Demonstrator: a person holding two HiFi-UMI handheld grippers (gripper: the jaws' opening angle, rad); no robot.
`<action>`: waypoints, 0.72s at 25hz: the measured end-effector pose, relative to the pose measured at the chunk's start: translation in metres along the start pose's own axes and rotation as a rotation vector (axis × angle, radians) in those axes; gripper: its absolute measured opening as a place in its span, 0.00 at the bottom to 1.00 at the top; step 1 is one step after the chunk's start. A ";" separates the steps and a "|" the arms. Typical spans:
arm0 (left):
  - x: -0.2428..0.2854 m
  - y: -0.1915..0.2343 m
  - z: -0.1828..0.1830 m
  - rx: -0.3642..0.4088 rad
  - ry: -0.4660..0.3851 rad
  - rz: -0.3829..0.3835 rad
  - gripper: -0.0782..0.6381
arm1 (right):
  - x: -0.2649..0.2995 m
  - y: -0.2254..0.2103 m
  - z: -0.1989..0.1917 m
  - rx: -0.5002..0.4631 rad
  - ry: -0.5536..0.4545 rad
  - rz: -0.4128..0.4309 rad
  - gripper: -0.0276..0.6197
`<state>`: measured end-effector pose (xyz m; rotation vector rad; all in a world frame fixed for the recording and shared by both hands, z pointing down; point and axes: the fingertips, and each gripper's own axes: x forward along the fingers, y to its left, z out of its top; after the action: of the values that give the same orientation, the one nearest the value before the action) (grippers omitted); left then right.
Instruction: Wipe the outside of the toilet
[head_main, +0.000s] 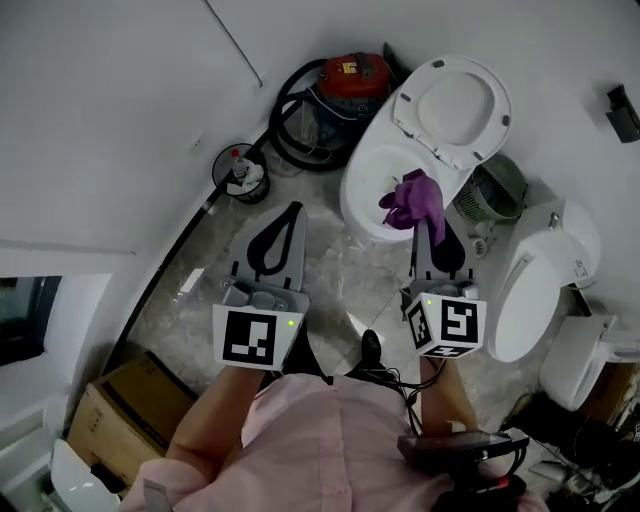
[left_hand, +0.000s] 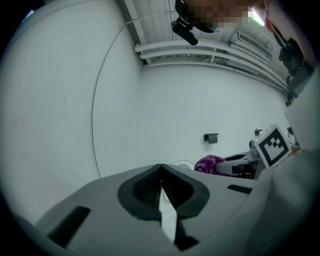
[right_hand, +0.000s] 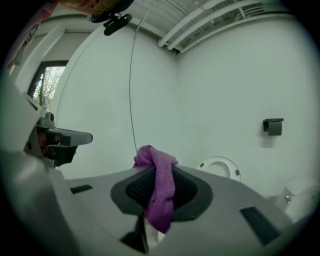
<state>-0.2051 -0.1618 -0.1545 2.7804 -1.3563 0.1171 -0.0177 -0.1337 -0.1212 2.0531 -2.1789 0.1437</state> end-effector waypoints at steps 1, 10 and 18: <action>0.004 0.014 -0.005 0.010 0.004 -0.013 0.12 | 0.008 0.005 -0.006 0.005 0.012 -0.022 0.16; 0.042 0.060 -0.050 -0.036 0.038 -0.095 0.12 | 0.059 0.020 -0.050 0.015 0.095 -0.114 0.16; 0.049 0.057 -0.145 -0.098 0.019 -0.088 0.12 | 0.079 0.041 -0.143 0.020 0.071 -0.085 0.16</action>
<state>-0.2266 -0.2242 -0.0049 2.7441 -1.1994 0.0716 -0.0572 -0.1851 0.0340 2.1134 -2.0545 0.2262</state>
